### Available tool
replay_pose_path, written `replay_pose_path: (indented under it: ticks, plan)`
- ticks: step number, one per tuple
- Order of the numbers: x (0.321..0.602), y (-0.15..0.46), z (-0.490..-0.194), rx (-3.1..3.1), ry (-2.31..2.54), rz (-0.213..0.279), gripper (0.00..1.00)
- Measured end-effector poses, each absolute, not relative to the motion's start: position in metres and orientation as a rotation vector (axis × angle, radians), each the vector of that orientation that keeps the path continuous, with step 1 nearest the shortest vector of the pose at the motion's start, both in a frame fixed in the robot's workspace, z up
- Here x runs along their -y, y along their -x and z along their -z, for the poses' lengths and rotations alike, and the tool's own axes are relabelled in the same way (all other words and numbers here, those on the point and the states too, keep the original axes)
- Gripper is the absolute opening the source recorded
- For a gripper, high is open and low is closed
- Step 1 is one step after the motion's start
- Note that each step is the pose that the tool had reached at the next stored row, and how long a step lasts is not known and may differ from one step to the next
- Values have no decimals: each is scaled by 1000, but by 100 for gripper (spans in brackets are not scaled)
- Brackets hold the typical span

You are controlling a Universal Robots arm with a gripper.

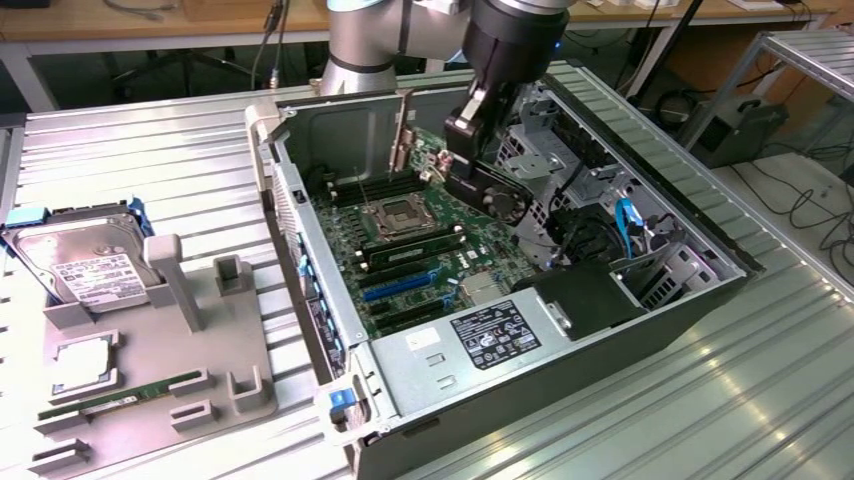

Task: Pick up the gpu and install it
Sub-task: 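Insert the gpu into the slot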

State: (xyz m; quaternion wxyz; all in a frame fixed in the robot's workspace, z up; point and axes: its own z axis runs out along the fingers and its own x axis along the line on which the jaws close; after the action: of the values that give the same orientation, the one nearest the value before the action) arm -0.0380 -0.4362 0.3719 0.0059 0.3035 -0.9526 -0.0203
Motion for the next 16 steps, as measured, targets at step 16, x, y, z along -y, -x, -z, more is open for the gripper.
replay_pose_path:
  ticks: [16]
  plan:
    - [436, 38, -371, 2903, -1160, 62, 26]
